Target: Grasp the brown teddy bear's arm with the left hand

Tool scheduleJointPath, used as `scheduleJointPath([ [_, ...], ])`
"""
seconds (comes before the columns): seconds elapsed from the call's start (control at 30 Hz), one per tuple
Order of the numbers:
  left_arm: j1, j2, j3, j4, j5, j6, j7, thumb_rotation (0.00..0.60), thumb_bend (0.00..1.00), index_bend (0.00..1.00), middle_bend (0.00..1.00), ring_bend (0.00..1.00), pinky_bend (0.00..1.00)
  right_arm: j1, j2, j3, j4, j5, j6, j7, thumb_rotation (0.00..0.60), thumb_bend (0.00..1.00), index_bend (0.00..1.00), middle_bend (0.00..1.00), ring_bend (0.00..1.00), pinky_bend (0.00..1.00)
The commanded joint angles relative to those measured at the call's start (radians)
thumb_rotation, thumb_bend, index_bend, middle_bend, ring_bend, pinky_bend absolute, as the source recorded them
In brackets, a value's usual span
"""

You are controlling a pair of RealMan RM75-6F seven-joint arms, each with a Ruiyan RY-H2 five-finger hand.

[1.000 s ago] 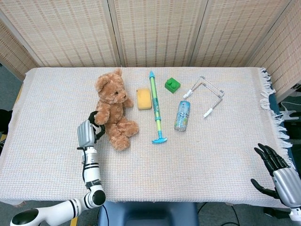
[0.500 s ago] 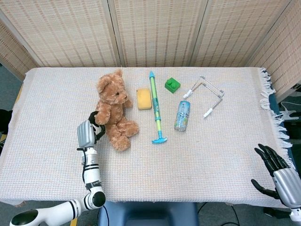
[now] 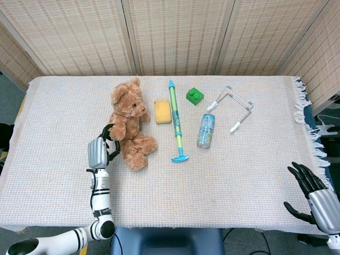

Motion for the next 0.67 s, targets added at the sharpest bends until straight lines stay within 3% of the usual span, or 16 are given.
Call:
scheduleJointPath([
  [0.03, 0.05, 0.081, 0.088, -0.055, 0.066, -0.015, -0.007, 0.6, 0.49, 0.05, 0.22, 0.29, 0.53, 0.001, 0.0, 0.001, -0.002, 0.003, -0.004, -0.004, 0.6, 0.14, 0.0, 0.0, 0.0, 0.19],
  [0.23, 0.119, 0.209, 0.217, -0.115, 0.122, -0.051, 0.02, 0.6, 0.47, 0.01, 0.08, 0.15, 0.46, 0.001, -0.001, 0.002, -0.004, 0.009, -0.007, -0.007, 0.6, 0.14, 0.0, 0.0, 0.0, 0.19],
  [0.27, 0.156, 0.281, 0.286, -0.146, 0.144, -0.063, 0.042, 0.6, 0.46, 0.01, 0.06, 0.13, 0.45, 0.002, -0.002, 0.004, -0.005, 0.011, -0.008, -0.01, 0.6, 0.13, 0.0, 0.0, 0.0, 0.19],
  [0.3, 0.175, 0.326, 0.316, -0.178, 0.163, -0.061, 0.038, 0.6, 0.46, 0.02, 0.04, 0.1, 0.44, 0.002, -0.003, 0.004, -0.006, 0.012, -0.009, -0.011, 0.6, 0.14, 0.0, 0.0, 0.0, 0.19],
  [0.47, 0.264, 0.489, 0.445, -0.287, 0.282, -0.007, -0.002, 0.6, 0.47, 0.07, 0.06, 0.1, 0.44, 0.001, -0.01, 0.006, -0.008, 0.015, -0.011, -0.026, 0.6, 0.14, 0.0, 0.0, 0.0, 0.19],
  [0.67, 0.346, 0.553, 0.531, -0.316, 0.422, 0.095, -0.064, 0.6, 0.46, 0.13, 0.12, 0.12, 0.44, 0.004, -0.019, 0.005, -0.013, 0.023, -0.03, -0.056, 0.6, 0.13, 0.0, 0.0, 0.0, 0.19],
])
